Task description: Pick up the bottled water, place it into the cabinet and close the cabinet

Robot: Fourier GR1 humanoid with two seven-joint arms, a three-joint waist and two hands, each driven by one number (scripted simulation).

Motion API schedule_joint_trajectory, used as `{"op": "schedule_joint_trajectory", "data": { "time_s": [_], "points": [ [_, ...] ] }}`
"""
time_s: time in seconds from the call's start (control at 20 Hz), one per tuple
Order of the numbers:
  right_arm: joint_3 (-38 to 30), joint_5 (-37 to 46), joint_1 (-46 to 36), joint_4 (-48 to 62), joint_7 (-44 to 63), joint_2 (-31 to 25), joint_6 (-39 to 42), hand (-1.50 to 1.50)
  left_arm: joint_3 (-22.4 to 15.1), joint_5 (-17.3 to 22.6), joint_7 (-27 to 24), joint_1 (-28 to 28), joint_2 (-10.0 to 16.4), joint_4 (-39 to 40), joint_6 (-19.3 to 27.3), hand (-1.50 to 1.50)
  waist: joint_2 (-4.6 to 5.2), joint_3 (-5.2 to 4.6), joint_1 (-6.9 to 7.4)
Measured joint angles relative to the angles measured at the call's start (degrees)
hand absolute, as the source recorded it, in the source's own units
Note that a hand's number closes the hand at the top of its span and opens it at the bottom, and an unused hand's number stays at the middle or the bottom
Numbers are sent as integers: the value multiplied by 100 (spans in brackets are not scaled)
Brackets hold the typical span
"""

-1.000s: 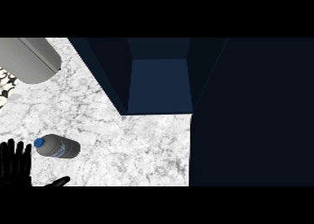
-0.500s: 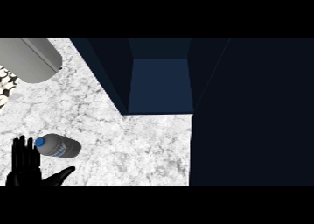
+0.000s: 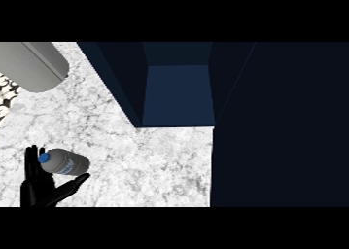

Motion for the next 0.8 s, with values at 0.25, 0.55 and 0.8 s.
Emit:
{"op": "schedule_joint_trajectory", "data": {
  "time_s": [0.25,0.55,0.8],
  "points": [
    [-112,-26,82,18,-100,11,100,-150,131,172,-383,-293,45,691,-465,-150,0,-1,4],
    [-191,-45,250,37,-271,73,212,-150,269,431,-695,-702,103,1362,-1107,-150,-1,-2,-13],
    [-307,-75,253,48,-257,87,233,-150,333,550,-894,-908,150,1670,-1423,150,-2,1,11]
  ]
}}
